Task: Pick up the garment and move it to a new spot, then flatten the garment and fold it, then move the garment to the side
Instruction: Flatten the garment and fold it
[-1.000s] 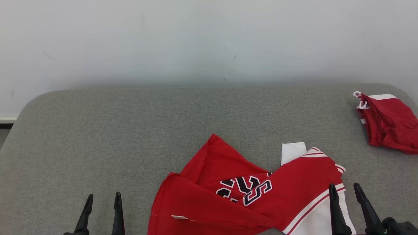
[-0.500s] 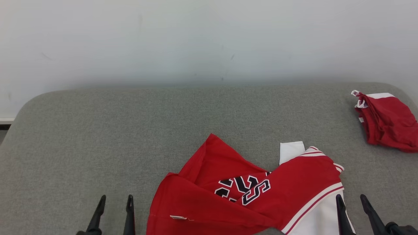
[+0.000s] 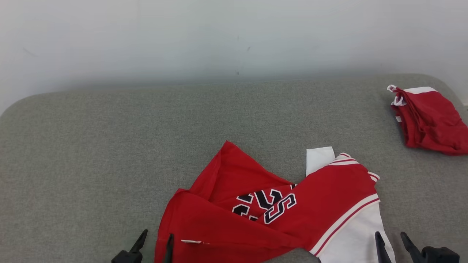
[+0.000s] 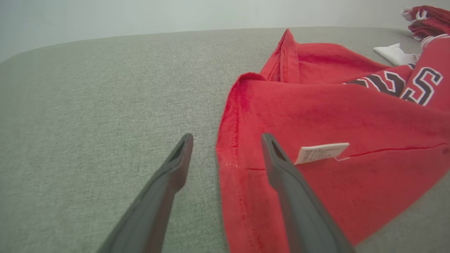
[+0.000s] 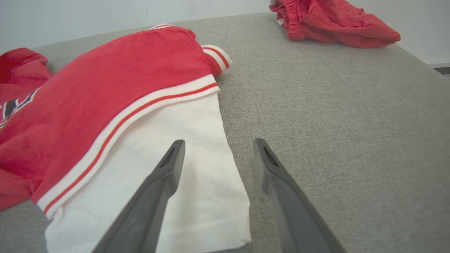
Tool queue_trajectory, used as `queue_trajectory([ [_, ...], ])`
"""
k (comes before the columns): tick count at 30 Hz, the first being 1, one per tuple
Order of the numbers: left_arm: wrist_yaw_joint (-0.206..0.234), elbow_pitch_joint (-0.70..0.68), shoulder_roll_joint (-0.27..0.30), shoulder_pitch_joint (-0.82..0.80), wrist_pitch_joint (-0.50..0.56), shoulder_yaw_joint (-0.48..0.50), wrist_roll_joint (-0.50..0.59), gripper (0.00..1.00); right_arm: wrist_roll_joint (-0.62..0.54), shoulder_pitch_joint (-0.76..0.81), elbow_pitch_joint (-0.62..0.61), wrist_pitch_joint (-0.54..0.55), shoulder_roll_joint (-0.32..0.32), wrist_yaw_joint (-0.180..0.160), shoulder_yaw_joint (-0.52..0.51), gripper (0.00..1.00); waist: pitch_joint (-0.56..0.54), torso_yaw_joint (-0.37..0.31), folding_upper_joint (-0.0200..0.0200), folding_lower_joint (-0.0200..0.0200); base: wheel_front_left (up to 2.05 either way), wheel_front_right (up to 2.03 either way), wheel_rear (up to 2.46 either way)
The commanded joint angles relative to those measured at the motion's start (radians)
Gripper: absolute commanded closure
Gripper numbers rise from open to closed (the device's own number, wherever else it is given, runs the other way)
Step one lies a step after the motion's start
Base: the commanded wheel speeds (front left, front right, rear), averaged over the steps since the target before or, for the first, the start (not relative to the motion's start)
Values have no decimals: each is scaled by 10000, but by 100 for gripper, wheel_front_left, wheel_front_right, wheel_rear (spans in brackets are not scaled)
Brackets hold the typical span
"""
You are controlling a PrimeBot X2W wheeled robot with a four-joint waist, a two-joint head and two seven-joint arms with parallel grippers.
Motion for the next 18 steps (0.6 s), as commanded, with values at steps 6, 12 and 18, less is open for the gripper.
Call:
queue_trajectory([
  [6,-44,1073,160,-652,-33,-488,-455,0,221,-326,1010,47,-10,-23,279,0,227,-107,-1,0,0,0,0],
  [12,-47,1734,268,-939,-33,-738,-865,0,420,-494,1710,134,155,-23,608,0,315,-184,-1,0,0,0,0],
  [18,-48,2358,244,-1207,-31,-1136,-1306,83,710,-694,2595,426,307,-23,920,72,252,-218,-1,0,0,0,0],
])
